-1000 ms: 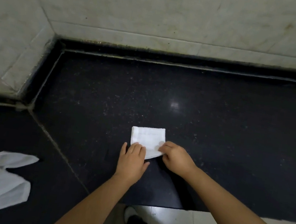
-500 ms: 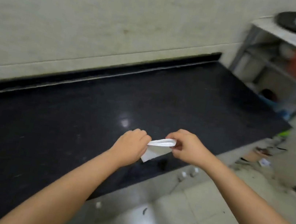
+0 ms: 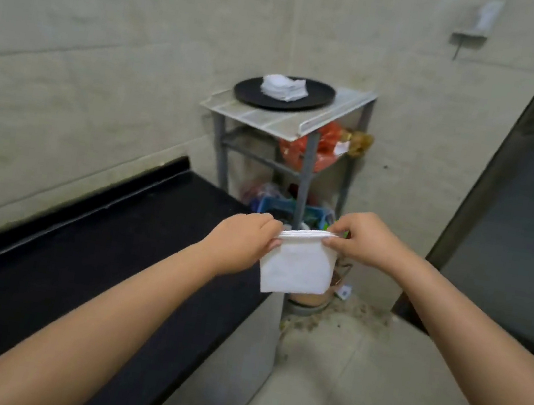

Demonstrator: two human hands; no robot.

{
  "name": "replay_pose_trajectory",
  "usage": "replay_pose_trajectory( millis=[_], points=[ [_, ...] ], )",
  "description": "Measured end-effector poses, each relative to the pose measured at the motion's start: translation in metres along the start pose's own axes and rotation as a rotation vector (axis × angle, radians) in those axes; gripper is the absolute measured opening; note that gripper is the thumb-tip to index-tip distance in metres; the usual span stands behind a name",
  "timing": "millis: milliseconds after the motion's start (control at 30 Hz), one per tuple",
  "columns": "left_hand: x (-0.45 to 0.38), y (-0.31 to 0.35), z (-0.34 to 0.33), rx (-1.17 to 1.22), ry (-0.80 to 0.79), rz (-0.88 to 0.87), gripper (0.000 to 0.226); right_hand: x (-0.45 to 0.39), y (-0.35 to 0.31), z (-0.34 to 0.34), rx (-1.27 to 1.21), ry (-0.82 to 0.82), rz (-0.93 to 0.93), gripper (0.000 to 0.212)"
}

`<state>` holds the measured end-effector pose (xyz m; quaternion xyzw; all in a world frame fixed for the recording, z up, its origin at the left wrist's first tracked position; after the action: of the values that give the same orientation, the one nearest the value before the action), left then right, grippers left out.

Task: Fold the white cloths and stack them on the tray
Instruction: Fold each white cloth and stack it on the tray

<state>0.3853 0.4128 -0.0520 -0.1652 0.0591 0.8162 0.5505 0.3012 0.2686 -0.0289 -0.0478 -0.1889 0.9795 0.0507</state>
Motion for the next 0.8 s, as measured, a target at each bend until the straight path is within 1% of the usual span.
replay_pose_trajectory(
  millis=[67, 167, 267, 400, 533, 600, 667, 733, 767, 800],
  points=[
    [-0.049, -0.007, -0.006, 0.031, -0.028, 0.018, 0.042, -0.027, 0.031, 0.025, -0.026, 0.007, -0.028, 0.019],
    [-0.124, -0.030, -0.017, 0.123, -0.092, 0.085, 0.034, -0.081, 0.076, 0.057, -0.117, 0.032, -0.085, 0.017],
    [-0.200, -0.066, -0.022, 0.228, -0.069, 0.120, 0.034, -0.149, 0.114, 0.095, -0.185, 0.098, -0.101, 0.016],
    [-0.278, -0.118, -0.008, 0.350, 0.000, 0.190, 0.036, -0.236, 0.140, 0.138, -0.160, 0.095, -0.043, 0.025],
    [-0.336, -0.169, -0.005, 0.420, 0.072, 0.340, 0.026, -0.316, 0.165, 0.164, -0.275, 0.099, 0.002, 0.029],
    [-0.361, -0.196, -0.009, 0.460, 0.112, 0.444, 0.022, -0.358, 0.176, 0.171, -0.318, 0.055, 0.029, 0.032],
    [-0.386, -0.222, -0.013, 0.479, 0.153, 0.540, 0.019, -0.404, 0.185, 0.176, -0.354, 0.013, 0.057, 0.028],
    [-0.410, -0.248, -0.017, 0.452, 0.196, 0.633, 0.019, -0.451, 0.191, 0.182, -0.322, 0.017, 0.120, 0.018],
    [-0.422, -0.261, -0.018, 0.396, 0.219, 0.675, 0.020, -0.475, 0.191, 0.186, -0.265, 0.032, 0.174, 0.015],
    [-0.433, -0.274, -0.019, 0.329, 0.248, 0.723, 0.021, -0.499, 0.190, 0.189, -0.201, 0.053, 0.230, 0.017]
  ],
)
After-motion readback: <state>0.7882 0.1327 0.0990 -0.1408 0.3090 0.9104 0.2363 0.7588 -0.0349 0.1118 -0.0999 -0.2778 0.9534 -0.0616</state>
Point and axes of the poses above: each hand's wrist, its own x-axis away from the middle knuckle, its own z-axis out of the back of the hand, y = z × x, the point moved 5 cm from there along -x, towards the middle knuckle, and after that the axes turned 6 degrees about z, right-handed, at the moved point
